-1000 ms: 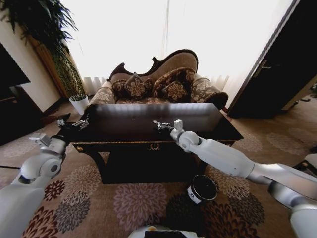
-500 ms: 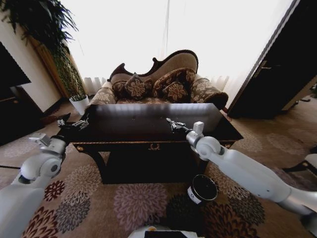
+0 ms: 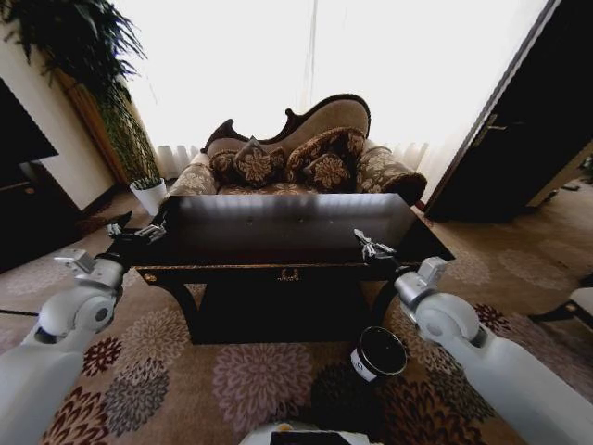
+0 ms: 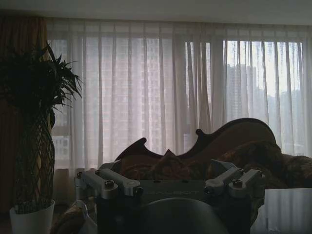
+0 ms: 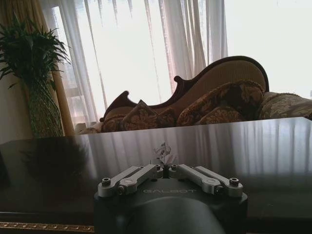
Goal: Move to the front of the table and place the trash on the table into the trash bin.
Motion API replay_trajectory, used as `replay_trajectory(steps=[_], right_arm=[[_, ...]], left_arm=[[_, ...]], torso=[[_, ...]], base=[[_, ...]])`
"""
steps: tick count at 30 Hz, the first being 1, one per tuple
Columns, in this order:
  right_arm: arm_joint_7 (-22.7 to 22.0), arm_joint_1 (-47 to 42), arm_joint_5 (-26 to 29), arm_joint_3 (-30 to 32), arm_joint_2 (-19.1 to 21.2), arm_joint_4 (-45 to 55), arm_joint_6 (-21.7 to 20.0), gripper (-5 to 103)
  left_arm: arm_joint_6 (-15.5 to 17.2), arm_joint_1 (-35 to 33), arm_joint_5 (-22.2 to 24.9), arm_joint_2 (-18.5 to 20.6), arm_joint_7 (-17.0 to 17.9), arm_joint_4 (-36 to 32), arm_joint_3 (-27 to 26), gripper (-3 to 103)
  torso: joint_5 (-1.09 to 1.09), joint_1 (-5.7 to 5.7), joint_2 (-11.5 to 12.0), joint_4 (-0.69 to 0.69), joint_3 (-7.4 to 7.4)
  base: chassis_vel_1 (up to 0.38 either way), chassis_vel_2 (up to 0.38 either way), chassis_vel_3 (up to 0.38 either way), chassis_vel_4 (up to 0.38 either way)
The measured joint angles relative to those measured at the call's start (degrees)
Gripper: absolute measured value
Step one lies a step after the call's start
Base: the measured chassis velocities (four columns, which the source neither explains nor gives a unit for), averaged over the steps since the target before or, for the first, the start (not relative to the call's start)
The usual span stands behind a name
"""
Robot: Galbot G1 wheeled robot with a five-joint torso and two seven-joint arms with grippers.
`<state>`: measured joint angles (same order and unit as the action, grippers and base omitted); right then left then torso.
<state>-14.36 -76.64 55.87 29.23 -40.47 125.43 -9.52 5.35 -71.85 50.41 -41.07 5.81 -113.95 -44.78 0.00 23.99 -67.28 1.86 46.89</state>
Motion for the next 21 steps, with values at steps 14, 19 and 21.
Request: replay_trajectory(steps=[14,19,21], right_arm=[[3.4,-16.7,-8.6,11.0,-12.0,0.1,4.5,1],[4.6,-19.1,-11.3,11.9,-14.8,-2.8,6.4,1],[5.0,-19.3,-12.7,11.4,-16.0,-4.9,7.3,1]], left_arm=[[0.0,0.0,0.0,0.0,0.0,0.0,0.0,100],[0.0,0.0,0.0,0.0,0.0,0.0,0.0,100],[0.0,0.0,0.0,0.0,0.0,0.0,0.0,100]], torso=[[0.0,-0.01,0.0,0.0,0.0],[0.0,0.0,0.0,0.0,0.0],[0.0,0.0,0.0,0.0,0.0]], base=[[0.0,0.0,0.0,0.0],[0.0,0.0,0.0,0.0],[0.0,0.0,0.0,0.0]])
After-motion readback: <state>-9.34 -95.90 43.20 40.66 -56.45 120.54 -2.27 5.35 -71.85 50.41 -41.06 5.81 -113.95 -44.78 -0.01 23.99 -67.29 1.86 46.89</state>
